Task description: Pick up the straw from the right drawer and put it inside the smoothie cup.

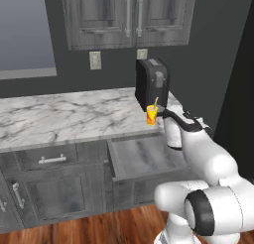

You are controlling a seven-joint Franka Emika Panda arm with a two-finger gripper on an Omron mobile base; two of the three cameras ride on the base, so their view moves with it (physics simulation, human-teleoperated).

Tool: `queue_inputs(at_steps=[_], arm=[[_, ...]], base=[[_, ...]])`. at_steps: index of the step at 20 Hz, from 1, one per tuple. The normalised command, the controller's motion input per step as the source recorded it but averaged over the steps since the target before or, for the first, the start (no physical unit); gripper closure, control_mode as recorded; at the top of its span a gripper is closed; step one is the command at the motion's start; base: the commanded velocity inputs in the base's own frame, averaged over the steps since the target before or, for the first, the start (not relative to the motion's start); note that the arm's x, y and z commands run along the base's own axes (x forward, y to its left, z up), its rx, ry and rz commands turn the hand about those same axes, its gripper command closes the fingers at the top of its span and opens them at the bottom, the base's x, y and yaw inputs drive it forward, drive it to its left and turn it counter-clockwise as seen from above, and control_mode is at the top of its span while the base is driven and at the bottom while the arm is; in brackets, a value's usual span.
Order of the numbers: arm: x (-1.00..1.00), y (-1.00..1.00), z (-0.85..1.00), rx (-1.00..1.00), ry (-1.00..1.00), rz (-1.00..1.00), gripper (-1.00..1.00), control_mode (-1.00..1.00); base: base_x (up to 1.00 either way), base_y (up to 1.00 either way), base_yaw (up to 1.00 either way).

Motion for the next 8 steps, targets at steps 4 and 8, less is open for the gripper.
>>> queue_inputs(at_steps=[4,8], arm=[[-0.69,-0.01,0.95,-0.19,0.40,-0.09,-1.00,-1.00],[-0.57,-0.01,1.00,-0.19,0.45,-0.05,-1.00,-1.00]], base=[[0.00,0.00,0.00],[0.00,0.00,0.00]])
